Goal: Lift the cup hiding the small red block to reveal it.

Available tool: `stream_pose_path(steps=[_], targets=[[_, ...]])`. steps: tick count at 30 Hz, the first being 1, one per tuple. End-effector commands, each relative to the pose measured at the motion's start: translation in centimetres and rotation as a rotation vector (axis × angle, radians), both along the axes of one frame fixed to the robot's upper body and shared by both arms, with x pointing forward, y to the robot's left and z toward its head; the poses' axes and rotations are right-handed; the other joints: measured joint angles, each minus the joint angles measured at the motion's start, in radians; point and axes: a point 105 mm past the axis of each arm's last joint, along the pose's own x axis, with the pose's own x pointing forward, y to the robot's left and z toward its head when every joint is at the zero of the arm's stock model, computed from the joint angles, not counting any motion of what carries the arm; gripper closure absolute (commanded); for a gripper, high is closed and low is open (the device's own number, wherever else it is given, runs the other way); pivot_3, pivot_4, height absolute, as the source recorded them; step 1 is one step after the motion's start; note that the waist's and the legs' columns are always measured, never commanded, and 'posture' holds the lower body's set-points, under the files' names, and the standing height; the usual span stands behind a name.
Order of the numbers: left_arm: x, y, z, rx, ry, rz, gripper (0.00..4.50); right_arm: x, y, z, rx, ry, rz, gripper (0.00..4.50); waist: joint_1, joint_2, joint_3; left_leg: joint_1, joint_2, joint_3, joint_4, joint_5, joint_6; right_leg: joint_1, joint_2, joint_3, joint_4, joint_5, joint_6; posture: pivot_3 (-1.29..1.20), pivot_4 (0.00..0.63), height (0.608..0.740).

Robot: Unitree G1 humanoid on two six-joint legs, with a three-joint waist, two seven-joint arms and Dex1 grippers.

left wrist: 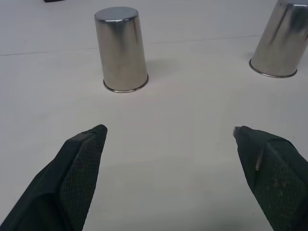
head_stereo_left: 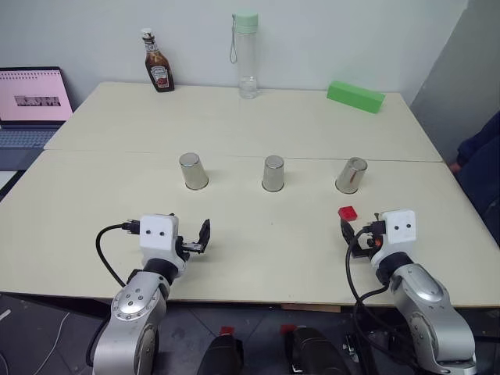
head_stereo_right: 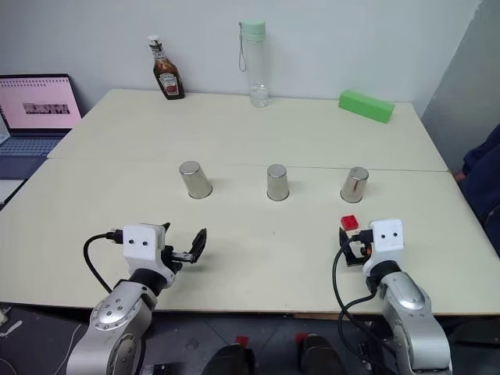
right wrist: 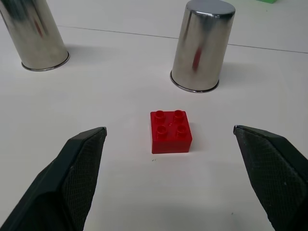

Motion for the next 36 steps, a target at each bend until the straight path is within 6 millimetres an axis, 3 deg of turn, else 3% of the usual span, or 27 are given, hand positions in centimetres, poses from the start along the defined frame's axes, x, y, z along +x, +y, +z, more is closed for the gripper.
stream_pose_path(steps=[1, 25, 36], targets=[[-0.1, -0.4, 0.9, -0.005, -0.031, -0.028, 0.00, -0.1, 0.3, 1.4, -0.007, -0.058, 0.004, 0.01, 0.000, 0.000, 0.000, 0.000, 0.000, 0.000, 0.000, 0.000, 0.000, 0.000, 0.000, 0.000, 0.000, 0.000, 0.000, 0.00, 0.150, 0.740], [-0.2, -1.2, 1.0, -0.037, -0.029, -0.092, 0.00, -0.8, -0.3, 1.5, -0.007, -0.057, -0.017, 0.01, 0.000, 0.000, 0.000, 0.000, 0.000, 0.000, 0.000, 0.000, 0.000, 0.000, 0.000, 0.000, 0.000, 0.000, 0.000, 0.00, 0.150, 0.740], [-1.0, -2.9, 1.1, 0.048, 0.015, -0.353, 0.00, -1.5, -0.2, 1.5, 0.002, -0.054, 0.001, 0.01, 0.000, 0.000, 0.000, 0.000, 0.000, 0.000, 0.000, 0.000, 0.000, 0.000, 0.000, 0.000, 0.000, -0.002, -0.004, 0.00, 0.150, 0.740]])
